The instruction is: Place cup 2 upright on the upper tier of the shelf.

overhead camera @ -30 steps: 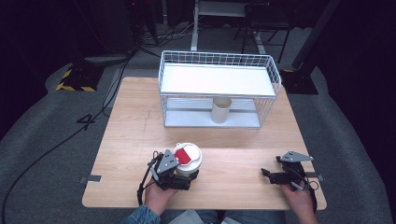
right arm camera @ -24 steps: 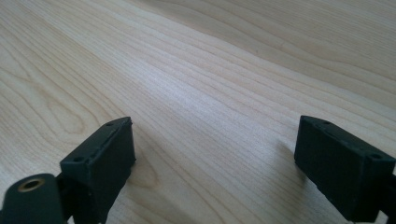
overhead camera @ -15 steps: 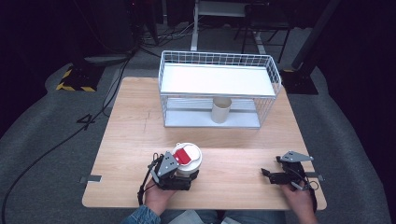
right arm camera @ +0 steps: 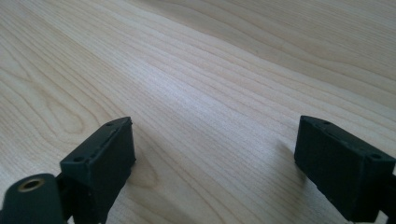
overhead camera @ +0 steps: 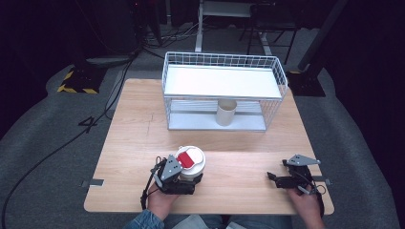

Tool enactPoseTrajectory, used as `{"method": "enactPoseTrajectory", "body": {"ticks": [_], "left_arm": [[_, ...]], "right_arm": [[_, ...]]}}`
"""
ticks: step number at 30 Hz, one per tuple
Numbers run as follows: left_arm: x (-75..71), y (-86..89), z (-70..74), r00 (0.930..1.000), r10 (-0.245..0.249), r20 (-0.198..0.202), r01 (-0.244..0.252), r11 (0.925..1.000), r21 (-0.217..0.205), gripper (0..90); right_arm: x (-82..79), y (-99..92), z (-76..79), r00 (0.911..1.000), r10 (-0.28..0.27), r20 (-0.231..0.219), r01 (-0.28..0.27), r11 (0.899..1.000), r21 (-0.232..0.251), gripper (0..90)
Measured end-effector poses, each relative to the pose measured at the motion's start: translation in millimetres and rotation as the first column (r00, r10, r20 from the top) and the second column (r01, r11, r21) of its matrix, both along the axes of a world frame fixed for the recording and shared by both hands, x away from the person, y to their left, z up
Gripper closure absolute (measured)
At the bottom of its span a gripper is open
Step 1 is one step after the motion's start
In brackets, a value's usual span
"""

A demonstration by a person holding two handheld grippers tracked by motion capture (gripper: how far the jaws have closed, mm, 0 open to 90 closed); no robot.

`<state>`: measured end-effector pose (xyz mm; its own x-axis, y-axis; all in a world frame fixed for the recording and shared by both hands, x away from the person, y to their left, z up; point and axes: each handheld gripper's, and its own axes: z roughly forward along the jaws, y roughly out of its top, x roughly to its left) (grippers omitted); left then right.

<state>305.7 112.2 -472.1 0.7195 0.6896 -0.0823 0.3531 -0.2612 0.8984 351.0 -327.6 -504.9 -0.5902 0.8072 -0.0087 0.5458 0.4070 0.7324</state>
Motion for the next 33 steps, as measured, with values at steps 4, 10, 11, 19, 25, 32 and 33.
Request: {"method": "enactPoseTrajectory", "body": {"ticks": [4, 10, 11, 19, 25, 32, 33], "left_arm": [[-0.7, 0.1, 1.6, 0.9999, -0.003, -0.015, 0.003, 1.0, 0.001, 9.5], [-2.3, 2.8, 6.2, 0.9998, -0.015, -0.014, 0.015, 0.9999, 0.0, 9.5], [-2.6, 3.4, 7.5, 0.9998, -0.016, -0.01, 0.016, 0.9998, 0.005, 9.5], [-6.3, 9.1, 20.1, 0.9998, -0.016, 0.014, 0.016, 0.9994, 0.031, 9.5], [-9.0, 12.2, 37.2, 0.9997, -0.023, 0.01, 0.023, 0.999, 0.039, 9.5], [-9.5, 16.5, 56.1, 0.9994, -0.031, 0.013, 0.031, 0.9995, 0.009, 9.5], [-9.3, 16.2, 59.4, 0.9994, -0.033, 0.012, 0.033, 0.9994, 0.008, 9.5]], "right_arm": [[0.0, 0.0, 0.0, 1.0, 0.0, 0.0, 0.0, 1.0, 0.0, 12.4], [0.0, 0.1, 0.0, 1.0, -0.002, -0.001, 0.002, 1.0, 0.0, 12.4], [-0.1, 0.4, 0.0, 1.0, -0.005, -0.001, 0.005, 1.0, 0.0, 12.3], [-0.2, 0.9, 0.0, 1.0, -0.009, -0.002, 0.009, 1.0, 0.0, 12.2], [0.2, 2.0, -0.1, 0.9999, -0.015, -0.002, 0.015, 1.0, 0.0, 11.7], [0.2, 2.2, 0.0, 0.9999, -0.016, -0.003, 0.016, 1.0, -0.002, 11.6], [0.2, 2.3, 0.0, 0.9998, -0.017, -0.002, 0.017, 1.0, -0.003, 11.6]]}}
